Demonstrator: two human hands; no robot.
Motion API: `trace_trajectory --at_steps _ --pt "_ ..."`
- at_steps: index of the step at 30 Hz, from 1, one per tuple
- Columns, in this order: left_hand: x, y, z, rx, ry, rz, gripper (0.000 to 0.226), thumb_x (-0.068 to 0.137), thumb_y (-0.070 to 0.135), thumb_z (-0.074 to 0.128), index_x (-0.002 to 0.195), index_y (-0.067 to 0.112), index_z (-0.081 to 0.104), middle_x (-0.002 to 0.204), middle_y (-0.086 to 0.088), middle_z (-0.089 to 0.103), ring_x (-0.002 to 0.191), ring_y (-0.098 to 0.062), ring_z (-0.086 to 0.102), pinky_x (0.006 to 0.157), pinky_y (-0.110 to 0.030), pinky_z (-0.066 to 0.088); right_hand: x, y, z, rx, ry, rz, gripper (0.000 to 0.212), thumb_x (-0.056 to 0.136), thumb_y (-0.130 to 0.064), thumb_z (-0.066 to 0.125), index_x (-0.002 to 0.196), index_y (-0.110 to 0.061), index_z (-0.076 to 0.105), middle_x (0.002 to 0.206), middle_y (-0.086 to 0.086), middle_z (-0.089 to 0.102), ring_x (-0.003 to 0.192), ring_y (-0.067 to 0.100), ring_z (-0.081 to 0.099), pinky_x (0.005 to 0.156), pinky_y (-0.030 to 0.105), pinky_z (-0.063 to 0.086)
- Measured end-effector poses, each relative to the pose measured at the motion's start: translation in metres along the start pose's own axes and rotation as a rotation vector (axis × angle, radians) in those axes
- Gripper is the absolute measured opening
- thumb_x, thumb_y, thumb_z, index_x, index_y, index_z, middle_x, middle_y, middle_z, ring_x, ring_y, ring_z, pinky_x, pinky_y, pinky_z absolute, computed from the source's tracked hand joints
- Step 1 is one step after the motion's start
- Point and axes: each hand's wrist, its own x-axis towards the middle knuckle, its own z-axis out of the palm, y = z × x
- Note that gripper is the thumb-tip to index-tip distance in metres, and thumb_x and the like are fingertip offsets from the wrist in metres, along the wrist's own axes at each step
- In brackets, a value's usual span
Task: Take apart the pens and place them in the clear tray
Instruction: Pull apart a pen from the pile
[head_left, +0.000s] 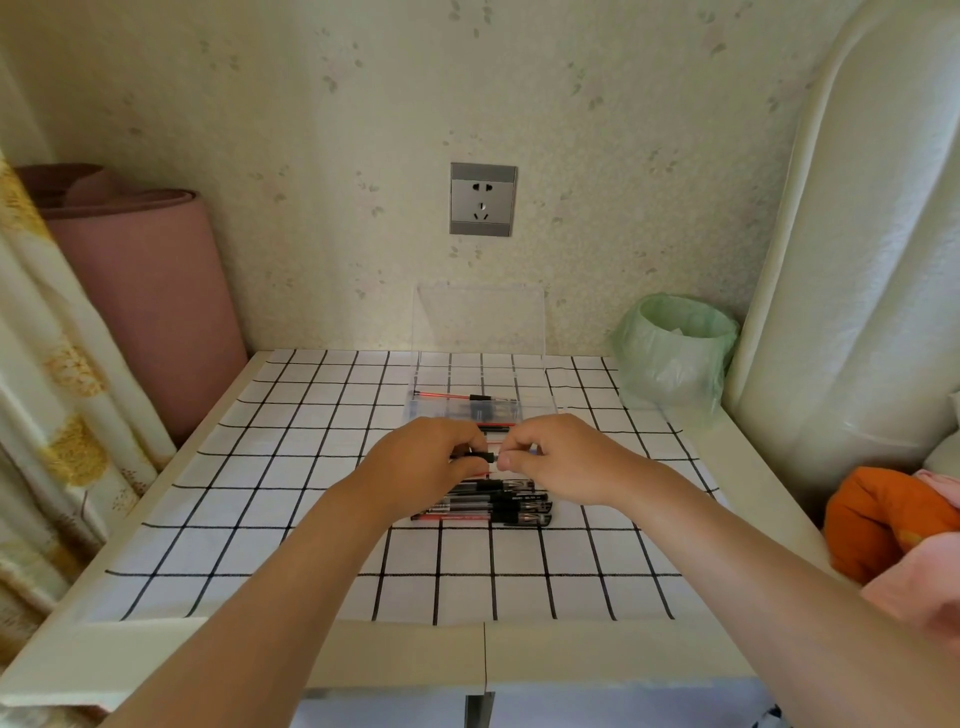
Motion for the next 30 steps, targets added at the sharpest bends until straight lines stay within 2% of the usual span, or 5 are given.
trace_trajectory --at_steps 8,14,20,23,30 --pt "0.0 0.001 0.0 -0.066 -0.004 0.001 0.015 0.091 0.037 0.063 0.103 0.03 0.07 0.087 0.009 0.068 0.077 -0.008 0.062 0.074 -0.034 0.055 0.001 0.001 0.0 0.023 0.03 -0.002 0.012 0.092 -0.036 0.065 0.098 -0.029 0.072 0.081 -0.02 0.061 0.067 -0.007 0.053 0.063 0.017 0.037" --pt "0.001 0.001 0.0 -0.08 0.009 -0.016 0.017 0.092 0.035 0.063 0.106 0.029 0.07 0.082 0.014 0.065 0.073 -0.002 0.059 0.065 -0.016 0.048 0.001 0.001 -0.002 0.059 0.0 0.035 0.015 0.094 -0.039 0.061 0.098 -0.03 0.072 0.078 -0.015 0.062 0.057 -0.009 0.054 0.057 0.019 0.039" --pt "0.0 -0.001 0.0 -0.065 -0.006 -0.092 0.022 0.095 0.03 0.058 0.115 0.03 0.067 0.095 0.01 0.065 0.081 -0.007 0.061 0.072 -0.019 0.052 0.002 0.017 -0.021 -0.101 0.143 0.145 0.022 0.096 -0.042 0.052 0.092 -0.029 0.068 0.085 -0.009 0.068 0.08 0.014 0.063 0.076 0.036 0.052" --pt "-0.001 -0.001 0.0 -0.045 -0.023 -0.093 0.023 0.096 0.029 0.057 0.117 0.029 0.066 0.103 0.006 0.067 0.087 -0.008 0.061 0.079 -0.024 0.053 -0.003 0.022 -0.023 -0.302 0.073 0.209 0.015 0.089 -0.044 0.06 0.088 -0.032 0.069 0.087 -0.017 0.065 0.086 0.009 0.061 0.075 0.03 0.051" --pt "0.0 0.002 0.003 -0.02 -0.038 -0.074 0.021 0.096 0.029 0.057 0.114 0.029 0.068 0.103 0.007 0.066 0.089 -0.007 0.06 0.081 -0.021 0.05 -0.006 0.021 -0.014 -0.381 -0.087 0.277 0.022 0.075 -0.044 0.075 0.094 -0.032 0.072 0.088 -0.017 0.063 0.088 0.009 0.059 0.072 0.027 0.047"
